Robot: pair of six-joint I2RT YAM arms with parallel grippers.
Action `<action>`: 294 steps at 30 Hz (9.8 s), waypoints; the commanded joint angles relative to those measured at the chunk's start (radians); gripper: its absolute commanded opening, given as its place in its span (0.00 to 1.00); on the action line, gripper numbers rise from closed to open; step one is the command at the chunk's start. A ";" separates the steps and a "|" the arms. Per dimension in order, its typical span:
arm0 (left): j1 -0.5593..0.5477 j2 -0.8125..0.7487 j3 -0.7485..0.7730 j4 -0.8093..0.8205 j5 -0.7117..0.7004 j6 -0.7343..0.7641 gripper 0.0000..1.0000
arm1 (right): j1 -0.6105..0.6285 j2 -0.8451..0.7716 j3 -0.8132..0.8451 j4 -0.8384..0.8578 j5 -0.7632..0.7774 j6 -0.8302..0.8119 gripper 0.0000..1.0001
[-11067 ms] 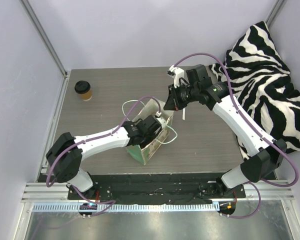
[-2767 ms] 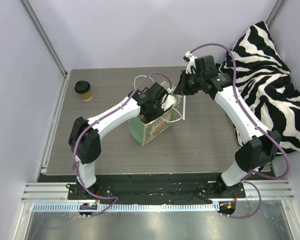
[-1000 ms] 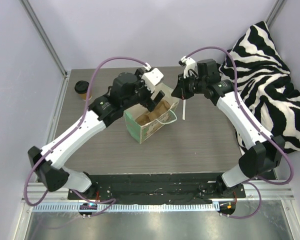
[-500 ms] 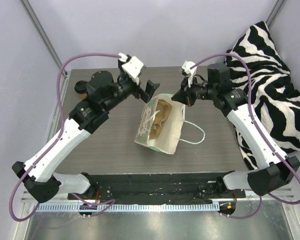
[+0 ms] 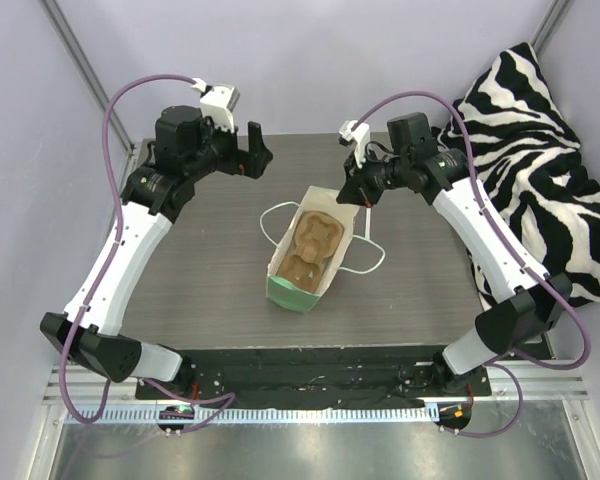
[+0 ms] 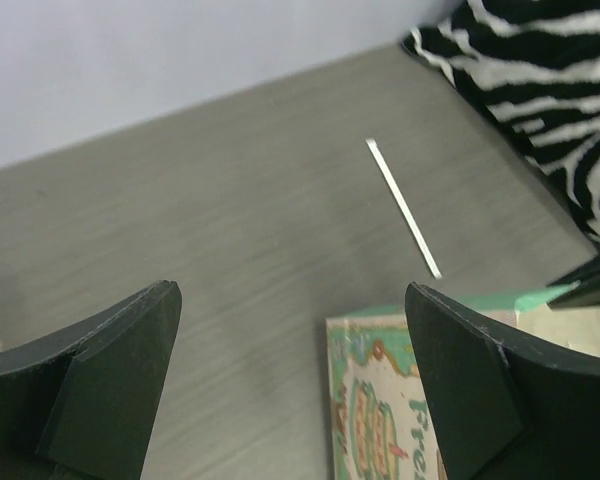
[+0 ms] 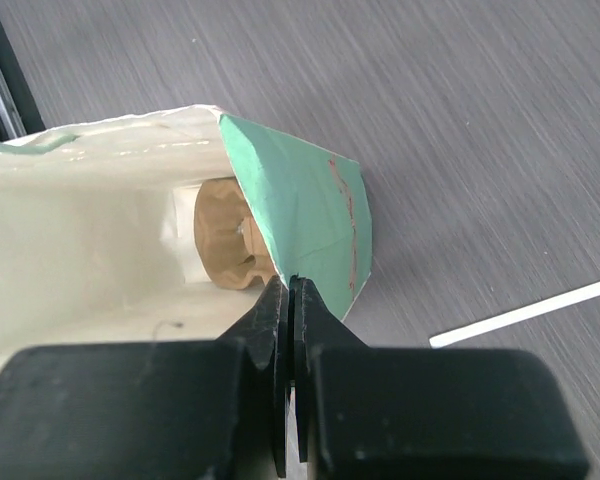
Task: Pack the takeout coffee
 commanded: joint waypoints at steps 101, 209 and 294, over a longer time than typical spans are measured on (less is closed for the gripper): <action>-0.129 0.198 0.072 -0.150 0.226 -0.304 0.00 | 0.338 -0.048 -0.127 0.134 0.452 -0.469 0.44; 0.578 0.945 0.724 -0.426 -0.038 0.278 0.96 | 0.074 0.188 0.294 -0.180 0.179 -0.358 0.01; 0.627 0.556 0.163 -0.350 0.401 0.136 0.42 | 0.073 0.166 0.260 -0.183 0.140 -0.381 0.01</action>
